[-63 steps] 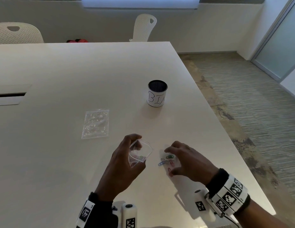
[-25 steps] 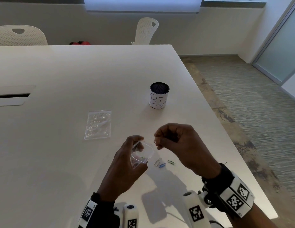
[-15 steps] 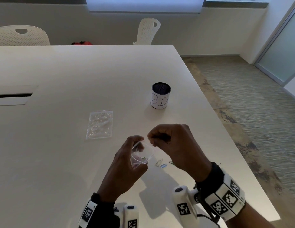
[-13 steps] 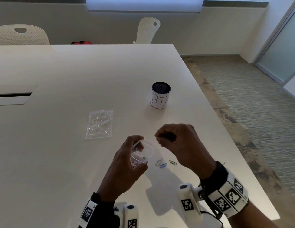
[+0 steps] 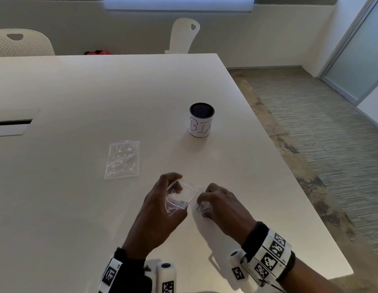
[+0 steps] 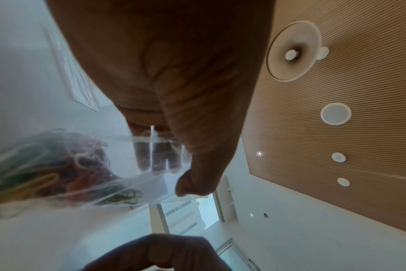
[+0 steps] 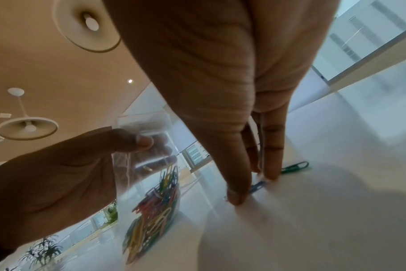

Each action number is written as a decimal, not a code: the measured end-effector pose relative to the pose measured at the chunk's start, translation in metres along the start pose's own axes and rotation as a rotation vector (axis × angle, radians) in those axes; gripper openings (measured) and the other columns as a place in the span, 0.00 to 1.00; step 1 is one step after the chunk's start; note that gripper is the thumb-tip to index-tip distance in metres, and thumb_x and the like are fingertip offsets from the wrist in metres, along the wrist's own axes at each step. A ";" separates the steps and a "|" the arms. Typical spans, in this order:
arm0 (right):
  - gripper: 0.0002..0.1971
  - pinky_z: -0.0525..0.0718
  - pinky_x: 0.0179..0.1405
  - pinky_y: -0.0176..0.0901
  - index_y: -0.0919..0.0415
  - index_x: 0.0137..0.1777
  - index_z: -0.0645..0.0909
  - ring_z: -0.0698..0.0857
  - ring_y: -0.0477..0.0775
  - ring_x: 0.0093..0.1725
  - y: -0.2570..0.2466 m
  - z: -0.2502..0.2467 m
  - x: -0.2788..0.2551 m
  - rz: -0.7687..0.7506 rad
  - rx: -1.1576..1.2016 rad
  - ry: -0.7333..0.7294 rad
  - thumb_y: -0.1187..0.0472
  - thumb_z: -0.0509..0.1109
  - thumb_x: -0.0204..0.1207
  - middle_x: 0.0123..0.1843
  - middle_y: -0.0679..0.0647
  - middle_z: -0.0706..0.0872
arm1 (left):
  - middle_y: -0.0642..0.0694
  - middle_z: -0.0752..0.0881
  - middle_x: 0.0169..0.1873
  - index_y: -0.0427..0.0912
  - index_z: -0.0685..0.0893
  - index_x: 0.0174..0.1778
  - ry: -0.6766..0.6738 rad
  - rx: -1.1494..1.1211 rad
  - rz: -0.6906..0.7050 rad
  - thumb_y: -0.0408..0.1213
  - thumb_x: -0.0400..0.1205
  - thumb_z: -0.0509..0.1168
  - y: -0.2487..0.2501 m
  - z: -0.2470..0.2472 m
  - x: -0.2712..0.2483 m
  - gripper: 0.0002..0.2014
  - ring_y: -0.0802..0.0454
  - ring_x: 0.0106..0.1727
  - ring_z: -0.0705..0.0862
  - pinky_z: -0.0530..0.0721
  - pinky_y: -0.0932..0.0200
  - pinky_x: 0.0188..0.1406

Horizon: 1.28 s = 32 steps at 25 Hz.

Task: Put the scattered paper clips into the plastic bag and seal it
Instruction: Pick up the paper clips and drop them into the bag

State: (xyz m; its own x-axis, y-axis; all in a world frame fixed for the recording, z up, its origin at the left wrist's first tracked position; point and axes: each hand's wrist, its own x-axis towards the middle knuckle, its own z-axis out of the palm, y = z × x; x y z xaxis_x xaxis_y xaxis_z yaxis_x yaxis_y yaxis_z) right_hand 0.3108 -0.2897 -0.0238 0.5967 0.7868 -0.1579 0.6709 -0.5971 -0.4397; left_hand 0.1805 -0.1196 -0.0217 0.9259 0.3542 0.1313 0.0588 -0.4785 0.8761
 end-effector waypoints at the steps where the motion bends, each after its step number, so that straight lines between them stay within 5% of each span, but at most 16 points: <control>1: 0.09 0.83 0.56 0.42 0.50 0.56 0.90 0.86 0.54 0.54 -0.001 0.002 0.001 -0.035 -0.002 -0.008 0.62 0.75 0.79 0.57 0.51 0.85 | 0.59 0.84 0.57 0.64 0.71 0.71 0.003 0.002 0.001 0.33 0.76 0.80 -0.001 0.000 0.000 0.35 0.60 0.63 0.86 0.90 0.68 0.54; 5: 0.06 0.77 0.44 0.39 0.55 0.46 0.88 0.86 0.54 0.47 0.000 0.001 0.004 -0.109 -0.034 -0.038 0.63 0.71 0.83 0.51 0.52 0.87 | 0.59 0.84 0.57 0.65 0.70 0.71 0.003 0.008 -0.006 0.33 0.77 0.80 -0.003 0.000 0.000 0.35 0.60 0.65 0.86 0.90 0.68 0.54; 13: 0.05 0.82 0.41 0.44 0.61 0.53 0.80 0.87 0.58 0.44 0.001 0.000 0.005 -0.196 -0.247 -0.052 0.69 0.65 0.83 0.49 0.58 0.87 | 0.57 0.84 0.56 0.58 0.73 0.72 0.012 -0.020 -0.007 0.32 0.77 0.80 -0.001 0.000 0.000 0.32 0.58 0.65 0.86 0.92 0.62 0.51; 16: 0.04 0.81 0.40 0.46 0.58 0.48 0.84 0.87 0.57 0.42 0.008 -0.022 0.008 -0.117 -0.047 0.008 0.66 0.68 0.80 0.45 0.55 0.88 | 0.59 0.84 0.57 0.62 0.71 0.72 -0.006 -0.013 -0.009 0.31 0.77 0.79 0.000 -0.001 0.000 0.34 0.65 0.66 0.85 0.90 0.70 0.51; 20: 0.05 0.90 0.45 0.44 0.55 0.48 0.90 0.89 0.50 0.40 -0.004 -0.058 0.002 -0.135 0.418 0.260 0.66 0.76 0.78 0.42 0.49 0.90 | 0.58 0.84 0.57 0.58 0.73 0.73 0.011 0.000 -0.010 0.31 0.76 0.78 0.000 0.000 0.001 0.33 0.60 0.63 0.86 0.90 0.68 0.51; 25: 0.07 0.91 0.51 0.35 0.58 0.55 0.91 0.92 0.43 0.46 -0.042 -0.065 0.001 -0.295 0.417 0.192 0.66 0.79 0.78 0.48 0.48 0.93 | 0.57 0.85 0.57 0.56 0.73 0.70 -0.016 -0.012 -0.022 0.30 0.77 0.77 0.005 0.001 0.004 0.30 0.61 0.60 0.87 0.87 0.73 0.48; 29: 0.04 0.91 0.49 0.39 0.57 0.50 0.90 0.92 0.45 0.43 -0.022 -0.063 0.008 -0.195 0.416 0.269 0.63 0.80 0.77 0.43 0.47 0.92 | 0.58 0.84 0.57 0.56 0.74 0.73 -0.005 -0.021 -0.015 0.34 0.77 0.78 0.002 0.000 0.003 0.31 0.59 0.63 0.87 0.87 0.72 0.51; 32: 0.02 0.89 0.44 0.47 0.54 0.46 0.89 0.88 0.48 0.39 0.005 -0.052 0.010 -0.039 0.145 0.132 0.62 0.79 0.76 0.40 0.48 0.90 | 0.60 0.84 0.56 0.58 0.73 0.73 0.008 -0.023 -0.025 0.32 0.76 0.78 -0.001 -0.002 0.002 0.33 0.57 0.66 0.87 0.89 0.69 0.52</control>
State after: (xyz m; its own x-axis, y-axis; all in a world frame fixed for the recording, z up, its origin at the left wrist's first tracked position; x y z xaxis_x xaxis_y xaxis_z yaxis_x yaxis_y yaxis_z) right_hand 0.3429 -0.2923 0.0184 0.6307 0.7756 -0.0250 0.6300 -0.5306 -0.5671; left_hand 0.1817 -0.1168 -0.0210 0.9214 0.3718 0.1129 0.0729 -0.4508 0.8896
